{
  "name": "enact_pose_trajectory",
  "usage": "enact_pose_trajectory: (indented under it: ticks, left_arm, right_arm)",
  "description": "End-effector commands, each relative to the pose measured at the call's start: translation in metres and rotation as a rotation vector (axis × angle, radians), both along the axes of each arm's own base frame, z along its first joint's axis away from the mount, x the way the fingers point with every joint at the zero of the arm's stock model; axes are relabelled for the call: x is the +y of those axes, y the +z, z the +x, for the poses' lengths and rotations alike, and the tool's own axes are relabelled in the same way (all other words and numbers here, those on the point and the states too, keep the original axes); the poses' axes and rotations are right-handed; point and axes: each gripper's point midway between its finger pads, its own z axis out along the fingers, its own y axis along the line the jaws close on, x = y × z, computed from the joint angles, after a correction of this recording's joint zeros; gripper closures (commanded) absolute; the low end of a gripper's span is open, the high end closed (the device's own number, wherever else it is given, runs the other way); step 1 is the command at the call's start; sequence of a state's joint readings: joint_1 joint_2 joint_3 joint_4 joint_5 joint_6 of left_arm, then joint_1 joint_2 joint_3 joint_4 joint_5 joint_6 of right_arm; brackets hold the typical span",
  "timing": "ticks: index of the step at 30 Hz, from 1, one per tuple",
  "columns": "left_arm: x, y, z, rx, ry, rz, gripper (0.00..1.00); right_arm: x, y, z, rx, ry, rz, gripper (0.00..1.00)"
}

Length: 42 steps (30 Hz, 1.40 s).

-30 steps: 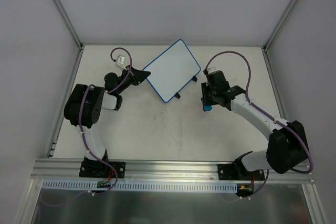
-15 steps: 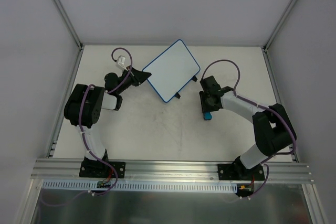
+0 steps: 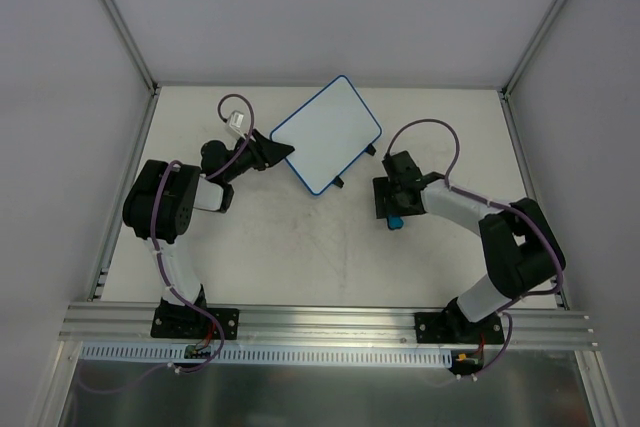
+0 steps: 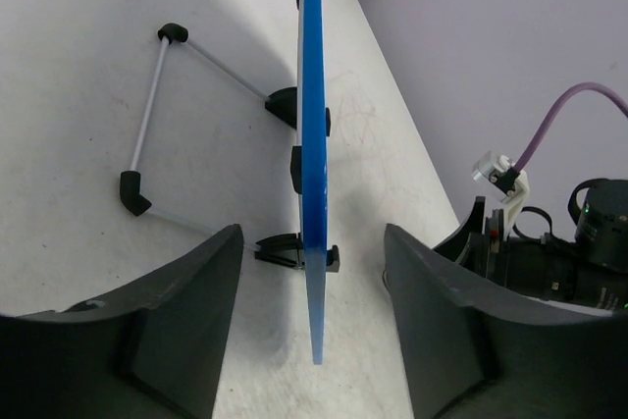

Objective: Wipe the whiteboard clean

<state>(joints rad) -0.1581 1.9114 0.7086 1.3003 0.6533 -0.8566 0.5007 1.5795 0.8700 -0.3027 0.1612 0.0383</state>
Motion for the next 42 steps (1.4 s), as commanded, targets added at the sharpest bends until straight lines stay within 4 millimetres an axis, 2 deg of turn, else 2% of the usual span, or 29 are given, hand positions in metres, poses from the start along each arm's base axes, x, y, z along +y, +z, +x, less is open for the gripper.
enact_pose_trajectory:
  ticks: [1, 4, 5, 8, 14, 16, 17, 18, 19, 20, 21, 22, 23, 24, 25, 26, 28, 29, 30, 31, 33, 34, 35, 36, 38, 39, 40, 42]
  left_arm:
    - [-0.004, 0.068, -0.009, -0.361, -0.029, -0.046, 0.38]
    - [-0.002, 0.073, -0.011, -0.376, -0.021, -0.053, 0.28]
    - [-0.001, 0.077, -0.011, -0.385, -0.016, -0.055, 0.16]
    - [0.004, 0.082, -0.014, -0.396, -0.004, -0.053, 0.01]
    - [0.021, 0.083, -0.022, -0.367, 0.04, -0.056, 0.01]
    - [0.026, 0.078, -0.026, -0.348, 0.048, -0.038, 0.01]
    - [0.028, 0.084, -0.029, -0.363, 0.053, -0.024, 0.01]
    - [0.03, 0.078, -0.029, -0.327, 0.057, -0.009, 0.01]
    - [0.032, 0.073, -0.033, -0.313, 0.065, 0.011, 0.01]
    - [0.033, 0.084, -0.038, -0.335, 0.069, 0.021, 0.01]
    - [0.034, 0.084, -0.041, -0.328, 0.074, 0.035, 0.01]
    - [0.036, 0.071, -0.046, -0.261, 0.081, 0.056, 0.01]
    - [0.041, 0.083, -0.05, -0.295, 0.113, 0.078, 0.01]
    - [0.044, 0.082, -0.053, -0.283, 0.13, 0.096, 0.01]
    - [0.047, 0.066, -0.059, -0.208, 0.139, 0.125, 0.01]
    - [0.052, 0.079, -0.063, -0.249, 0.172, 0.15, 0.01]
    - [0.058, 0.075, -0.073, -0.229, 0.199, 0.189, 0.01]
    - [0.065, 0.075, -0.079, -0.215, 0.236, 0.226, 0.01]
    - [0.069, 0.073, -0.081, -0.202, 0.262, 0.249, 0.01]
    - [0.073, 0.068, -0.086, -0.186, 0.282, 0.273, 0.01]
    - [0.086, 0.063, -0.096, -0.15, 0.349, 0.332, 0.01]
    - [0.09, 0.055, -0.102, -0.136, 0.359, 0.355, 0.01]
    - [0.093, 0.063, -0.109, -0.164, 0.374, 0.354, 0.01]
    - [0.096, 0.051, -0.116, -0.128, 0.377, 0.372, 0.01]
    - [0.097, 0.055, -0.126, -0.156, 0.38, 0.375, 0.01]
    - [0.098, 0.052, -0.129, -0.147, 0.381, 0.378, 0.01]
    - [0.1, 0.04, -0.135, -0.108, 0.378, 0.387, 0.01]
    - [0.1, 0.038, -0.144, -0.108, 0.38, 0.372, 0.01]
  right_arm:
    - [0.0, 0.02, 0.012, -0.094, -0.03, 0.038, 0.28]
    - [0.0, 0.028, 0.014, -0.12, -0.029, 0.044, 0.28]
    - [0.0, 0.032, 0.015, -0.132, -0.027, 0.049, 0.28]
    - [0.002, 0.043, 0.016, -0.16, -0.021, 0.063, 0.28]
    - [0.008, 0.071, 0.022, -0.257, 0.017, 0.121, 0.26]
    - [0.007, 0.085, 0.023, -0.313, 0.037, 0.13, 0.16]
    - [0.007, 0.094, 0.026, -0.345, 0.039, 0.138, 0.13]
    - [0.005, 0.099, 0.027, -0.367, 0.055, 0.132, 0.13]
    - [0.003, 0.111, 0.027, -0.408, 0.055, 0.138, 0.05]
    - [0.001, 0.117, 0.028, -0.432, 0.054, 0.138, 0.01]
    - [0.0, 0.122, 0.027, -0.452, 0.059, 0.137, 0.01]
    - [-0.002, 0.132, 0.026, -0.478, 0.079, 0.14, 0.01]
    - [-0.003, 0.135, 0.026, -0.488, 0.085, 0.145, 0.01]
    - [-0.005, 0.14, 0.025, -0.502, 0.085, 0.15, 0.01]
    - [-0.006, 0.142, 0.023, -0.509, 0.09, 0.16, 0.01]
    - [-0.008, 0.152, 0.021, -0.537, 0.088, 0.175, 0.01]
    - [-0.011, 0.152, 0.015, -0.548, 0.089, 0.186, 0.01]
    - [-0.014, 0.162, 0.012, -0.586, 0.085, 0.204, 0.01]
    - [-0.015, 0.165, 0.009, -0.602, 0.079, 0.212, 0.01]
    - [-0.019, 0.156, 0.004, -0.599, 0.074, 0.209, 0.01]
    - [-0.024, 0.167, -0.003, -0.667, 0.062, 0.231, 0.01]
    - [-0.031, 0.154, -0.008, -0.662, 0.044, 0.213, 0.01]
    - [-0.033, 0.154, -0.01, -0.678, 0.039, 0.218, 0.01]
    - [-0.036, 0.156, -0.014, -0.701, 0.041, 0.223, 0.01]
    - [-0.038, 0.141, -0.021, -0.679, 0.048, 0.217, 0.01]
    - [-0.038, 0.139, -0.023, -0.679, 0.045, 0.223, 0.01]
    - [-0.04, 0.138, -0.026, -0.683, 0.025, 0.24, 0.01]
    - [-0.042, 0.129, -0.033, -0.68, 0.014, 0.255, 0.01]
